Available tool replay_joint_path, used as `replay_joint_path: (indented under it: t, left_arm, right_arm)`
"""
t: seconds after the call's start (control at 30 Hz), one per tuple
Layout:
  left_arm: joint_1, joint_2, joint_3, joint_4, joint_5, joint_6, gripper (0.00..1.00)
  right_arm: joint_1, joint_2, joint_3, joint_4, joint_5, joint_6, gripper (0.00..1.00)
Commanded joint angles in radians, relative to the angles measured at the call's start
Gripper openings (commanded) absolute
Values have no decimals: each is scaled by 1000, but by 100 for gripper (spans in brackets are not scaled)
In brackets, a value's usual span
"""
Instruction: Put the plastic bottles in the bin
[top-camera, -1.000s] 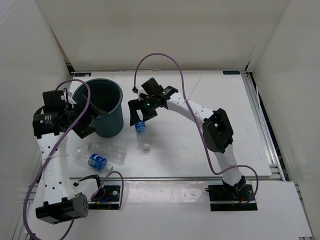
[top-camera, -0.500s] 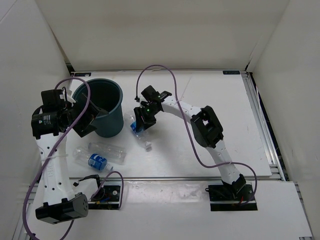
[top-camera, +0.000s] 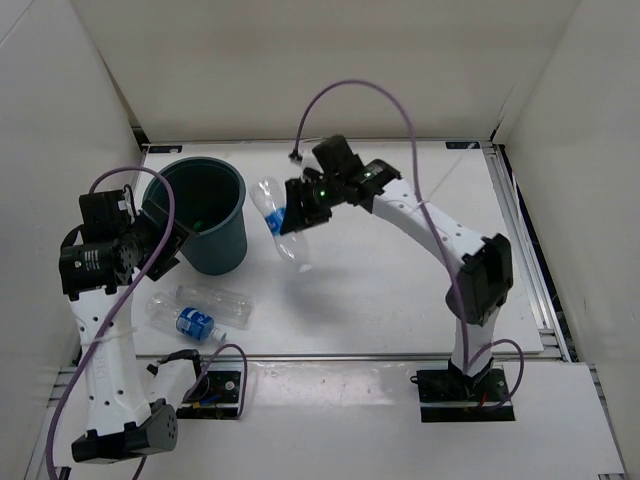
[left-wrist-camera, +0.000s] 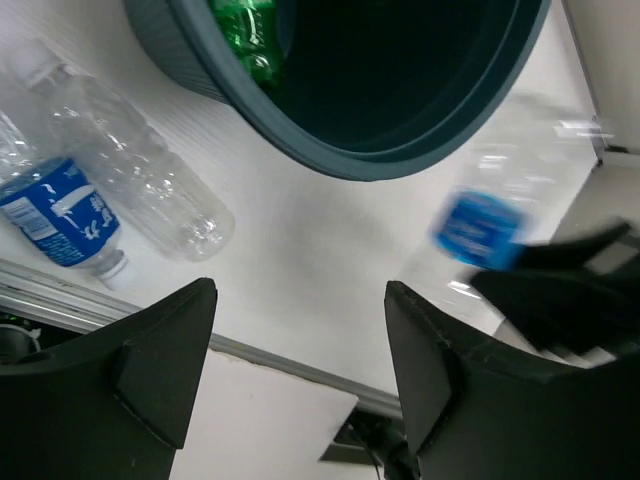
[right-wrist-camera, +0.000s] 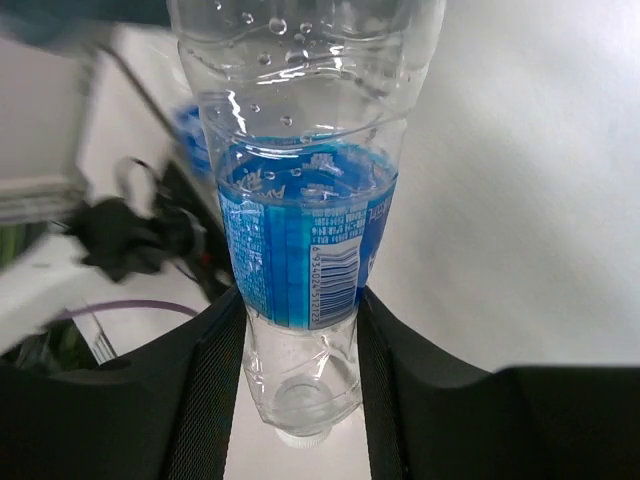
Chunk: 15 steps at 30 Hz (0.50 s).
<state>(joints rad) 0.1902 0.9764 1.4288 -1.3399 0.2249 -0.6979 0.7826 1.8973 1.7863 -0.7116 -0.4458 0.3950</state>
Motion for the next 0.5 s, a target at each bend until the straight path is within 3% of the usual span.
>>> replay_joint_path:
  t: [0.0, 0.1, 0.27, 0.47]
  left_arm:
    - [-12, -30, -11, -76, -133, -31, 78]
    - [-12, -39, -2, -76, -94, -2, 78]
    - [-12, -28, -16, -85, -78, 18, 82]
    - [-58, -50, -97, -85, 4, 74, 97]
  right_arm:
    - [-3, -75, 183, 26, -13, 59, 19]
    - [-3, -28, 394, 24, 42, 108, 16]
    - [6, 181, 674, 230, 55, 154, 16]
    - [46, 262, 683, 510, 205, 167, 16]
